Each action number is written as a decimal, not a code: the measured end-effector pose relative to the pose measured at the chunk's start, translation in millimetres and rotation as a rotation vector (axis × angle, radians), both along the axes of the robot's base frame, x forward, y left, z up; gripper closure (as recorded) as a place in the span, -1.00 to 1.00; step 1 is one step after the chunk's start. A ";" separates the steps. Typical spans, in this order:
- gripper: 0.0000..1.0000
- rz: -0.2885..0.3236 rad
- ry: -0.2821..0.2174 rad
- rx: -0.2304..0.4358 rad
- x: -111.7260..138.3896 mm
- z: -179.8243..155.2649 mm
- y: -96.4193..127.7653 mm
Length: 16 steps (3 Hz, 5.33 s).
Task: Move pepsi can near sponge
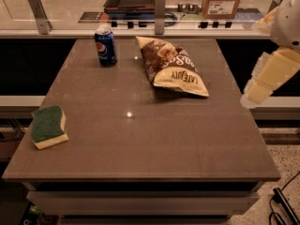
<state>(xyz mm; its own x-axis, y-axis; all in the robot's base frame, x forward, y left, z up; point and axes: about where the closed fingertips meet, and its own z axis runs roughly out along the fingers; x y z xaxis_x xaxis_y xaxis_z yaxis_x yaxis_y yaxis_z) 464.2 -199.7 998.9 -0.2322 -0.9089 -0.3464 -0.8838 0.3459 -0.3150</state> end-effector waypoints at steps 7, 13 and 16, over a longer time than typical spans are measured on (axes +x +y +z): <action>-1.00 -0.115 -0.219 0.453 123.6 43.8 167.5; -1.00 -0.051 -0.172 0.736 257.5 -50.9 301.4; -1.00 -0.069 -0.215 0.796 293.6 -98.7 331.1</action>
Offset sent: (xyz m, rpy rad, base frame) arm 0.0896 0.0835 0.0465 0.6298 -0.2102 0.0348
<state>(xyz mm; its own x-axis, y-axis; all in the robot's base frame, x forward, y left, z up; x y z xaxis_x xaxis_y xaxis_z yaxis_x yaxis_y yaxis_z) 757.9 131.4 900.2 -0.1336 -0.3587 -0.9239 -0.8006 0.5885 -0.1127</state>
